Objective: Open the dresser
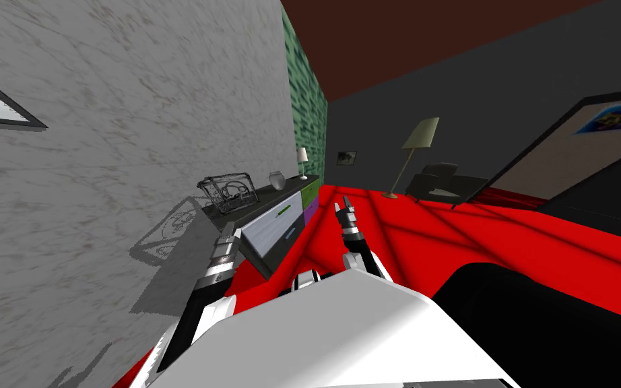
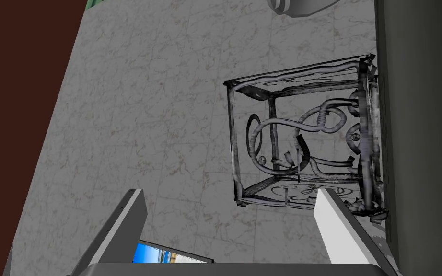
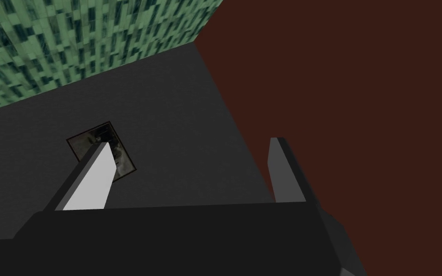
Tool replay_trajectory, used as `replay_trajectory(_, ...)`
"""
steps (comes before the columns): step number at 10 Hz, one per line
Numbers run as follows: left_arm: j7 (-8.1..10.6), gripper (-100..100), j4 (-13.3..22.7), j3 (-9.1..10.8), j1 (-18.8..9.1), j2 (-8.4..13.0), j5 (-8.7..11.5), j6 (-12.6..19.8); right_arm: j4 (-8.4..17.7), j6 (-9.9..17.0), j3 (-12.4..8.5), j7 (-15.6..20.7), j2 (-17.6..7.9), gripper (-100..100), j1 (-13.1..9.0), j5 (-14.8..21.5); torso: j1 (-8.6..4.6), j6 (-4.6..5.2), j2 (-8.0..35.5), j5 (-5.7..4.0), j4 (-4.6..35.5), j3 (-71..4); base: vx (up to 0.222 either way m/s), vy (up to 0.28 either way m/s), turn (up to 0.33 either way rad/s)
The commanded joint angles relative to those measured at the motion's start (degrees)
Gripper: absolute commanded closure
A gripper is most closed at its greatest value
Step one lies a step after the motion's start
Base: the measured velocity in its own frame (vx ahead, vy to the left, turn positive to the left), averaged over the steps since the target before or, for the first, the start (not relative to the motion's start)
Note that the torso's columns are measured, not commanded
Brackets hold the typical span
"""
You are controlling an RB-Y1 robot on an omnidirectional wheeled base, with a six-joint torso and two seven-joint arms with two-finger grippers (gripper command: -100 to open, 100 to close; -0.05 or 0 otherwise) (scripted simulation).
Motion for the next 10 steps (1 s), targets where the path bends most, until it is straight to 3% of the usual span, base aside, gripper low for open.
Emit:
replay_trajectory(1,1.05,-100,2.7,1.96,-0.8,0.4,1.7,1.3,0.0,0.0,0.0,0.0,0.0,0,0.0,0.0,0.07,0.0,0.1,0.01,0.0,0.0,0.157,-0.145,0.11)
replay_trajectory(10,4.91,-100,14.1,9.19,-3.2,-0.4,8.2,5.4,0.0,0.0,0.0,0.0,0.0,0,0.0,0.0,0.24,-0.01,0.0,0.06,0.0,0.0,0.21,-0.191,0.127)
